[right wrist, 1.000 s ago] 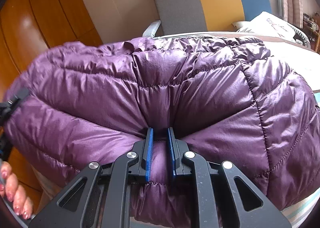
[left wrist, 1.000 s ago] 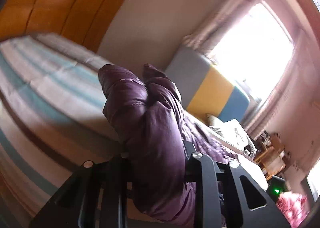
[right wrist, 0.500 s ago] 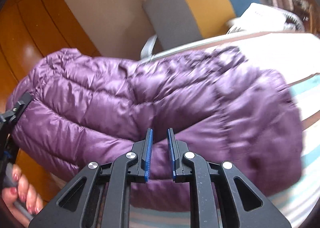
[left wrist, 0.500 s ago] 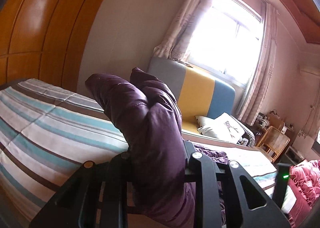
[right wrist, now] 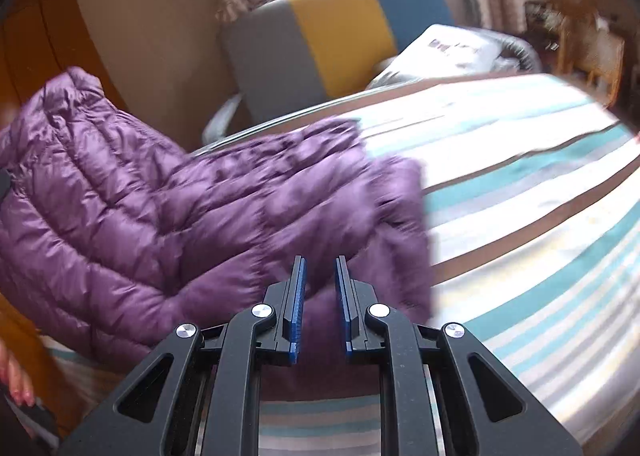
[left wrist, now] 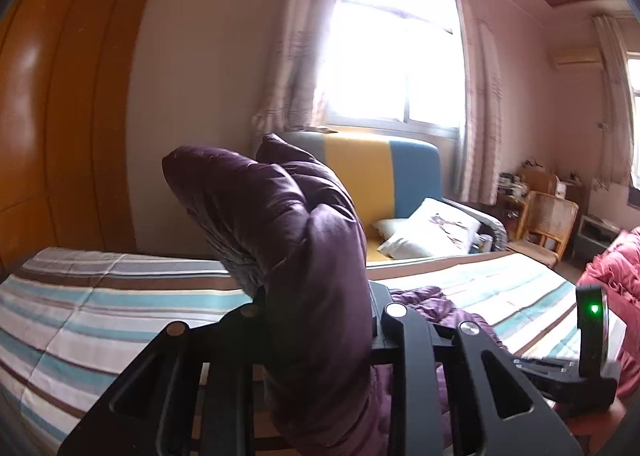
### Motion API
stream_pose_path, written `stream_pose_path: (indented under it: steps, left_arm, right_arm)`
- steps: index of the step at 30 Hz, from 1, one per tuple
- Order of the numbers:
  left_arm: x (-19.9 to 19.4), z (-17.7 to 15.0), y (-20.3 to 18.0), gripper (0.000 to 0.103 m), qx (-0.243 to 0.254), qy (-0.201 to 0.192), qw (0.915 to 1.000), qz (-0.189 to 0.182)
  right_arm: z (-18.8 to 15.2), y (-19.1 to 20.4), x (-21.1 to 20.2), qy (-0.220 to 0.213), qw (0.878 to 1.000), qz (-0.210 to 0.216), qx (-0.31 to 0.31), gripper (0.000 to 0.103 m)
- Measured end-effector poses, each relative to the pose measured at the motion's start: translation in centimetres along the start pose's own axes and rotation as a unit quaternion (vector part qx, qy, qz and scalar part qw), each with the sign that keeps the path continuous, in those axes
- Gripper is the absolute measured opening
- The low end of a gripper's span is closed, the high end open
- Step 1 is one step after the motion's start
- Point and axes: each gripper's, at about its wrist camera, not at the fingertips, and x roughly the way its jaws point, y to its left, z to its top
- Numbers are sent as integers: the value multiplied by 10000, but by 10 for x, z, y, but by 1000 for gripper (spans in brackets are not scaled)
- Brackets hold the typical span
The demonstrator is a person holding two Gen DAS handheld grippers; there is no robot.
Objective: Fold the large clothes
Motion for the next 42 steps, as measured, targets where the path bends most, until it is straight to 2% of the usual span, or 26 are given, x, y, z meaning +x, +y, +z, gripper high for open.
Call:
stream_pose_path:
  steps: [6, 10, 17, 20, 26, 30, 33, 35, 37, 40, 42]
  left_arm:
    - [11, 6, -34, 26, 68, 172, 9988, -452]
    - [23, 1, -56, 27, 106, 377, 9960, -808]
    - [40, -21, -95, 27, 426, 804, 9888, -1179]
    - [48, -35, -110, 27, 559, 1040, 9845, -1300]
    - [66, -68, -143, 27, 921, 1622, 9695, -1593]
    - [69, -81, -157, 28, 1224, 1678, 9645, -1634]
    - [65, -75, -148, 43, 1134, 1684, 9618, -1834]
    - [62, -67, -146, 67, 966, 1693, 9584, -2087]
    - [48, -54, -134, 78, 622, 1539, 9552, -2450]
    - [30, -36, -114, 83, 254, 1318, 9556, -2624]
    - [24, -27, -89, 85, -3, 1132, 9618, -2493]
  right_arm:
    - [4, -32, -18, -127, 9981, -424, 418, 15]
    - [6, -48, -22, -184, 9960, -517, 701, 15]
    - [12, -67, -21, -279, 9927, -651, 975, 15]
    - [11, -77, -22, -289, 9906, -746, 1113, 15]
    - [8, -96, -22, -278, 9856, -869, 1423, 15]
    - [6, -101, -19, -220, 9839, -872, 1547, 15]
    - [6, -102, -18, -198, 9841, -868, 1535, 15]
    - [7, -100, -18, -197, 9848, -833, 1510, 15]
    - [9, -97, -19, -224, 9857, -799, 1468, 15]
    - [11, -92, -20, -266, 9874, -741, 1369, 15]
    - [13, -87, -21, -293, 9890, -662, 1287, 15]
